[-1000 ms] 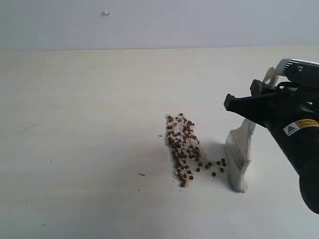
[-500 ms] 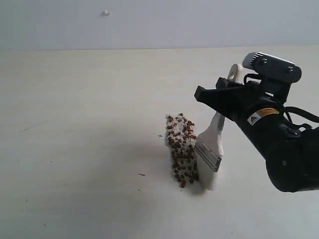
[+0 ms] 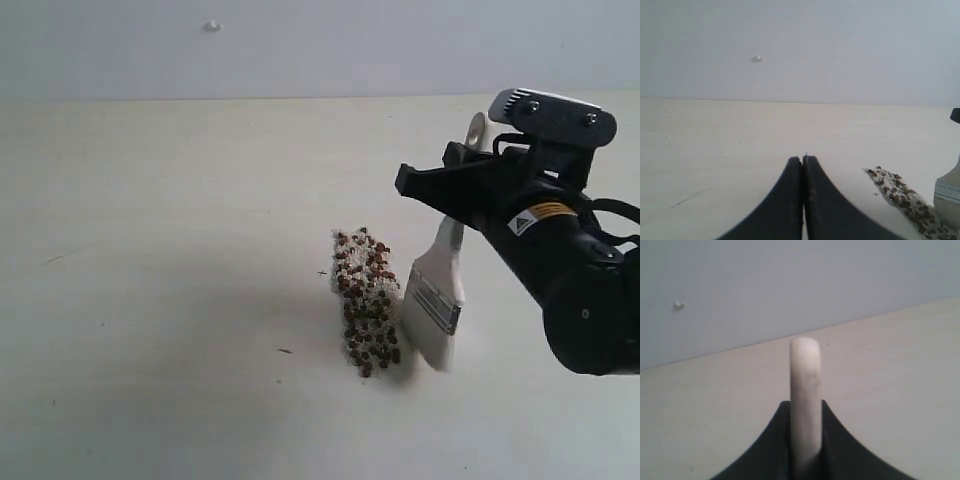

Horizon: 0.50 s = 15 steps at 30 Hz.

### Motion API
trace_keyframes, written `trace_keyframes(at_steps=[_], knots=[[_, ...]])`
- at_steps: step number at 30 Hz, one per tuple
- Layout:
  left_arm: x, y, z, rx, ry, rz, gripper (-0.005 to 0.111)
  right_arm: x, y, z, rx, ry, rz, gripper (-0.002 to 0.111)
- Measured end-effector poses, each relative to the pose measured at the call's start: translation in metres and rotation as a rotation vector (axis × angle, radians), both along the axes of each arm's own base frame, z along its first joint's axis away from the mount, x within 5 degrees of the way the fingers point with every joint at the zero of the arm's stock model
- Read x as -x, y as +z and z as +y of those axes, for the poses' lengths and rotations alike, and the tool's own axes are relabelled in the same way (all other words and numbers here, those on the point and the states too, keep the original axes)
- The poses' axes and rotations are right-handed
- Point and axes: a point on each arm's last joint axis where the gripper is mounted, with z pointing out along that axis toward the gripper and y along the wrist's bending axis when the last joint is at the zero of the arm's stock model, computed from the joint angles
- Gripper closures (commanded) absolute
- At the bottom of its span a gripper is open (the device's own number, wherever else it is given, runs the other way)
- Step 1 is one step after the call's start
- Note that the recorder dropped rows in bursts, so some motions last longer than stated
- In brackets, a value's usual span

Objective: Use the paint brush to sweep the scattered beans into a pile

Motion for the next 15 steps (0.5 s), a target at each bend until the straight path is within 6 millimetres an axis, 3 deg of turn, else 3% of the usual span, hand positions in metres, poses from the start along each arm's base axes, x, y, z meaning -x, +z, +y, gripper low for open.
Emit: trace_keyframes(at_steps=[15], knots=[[0.0,0.0,0.0,0.0,0.0,0.0,0.107,0.012,0.048,0.001,0.148,0.148,-0.137,0.108]])
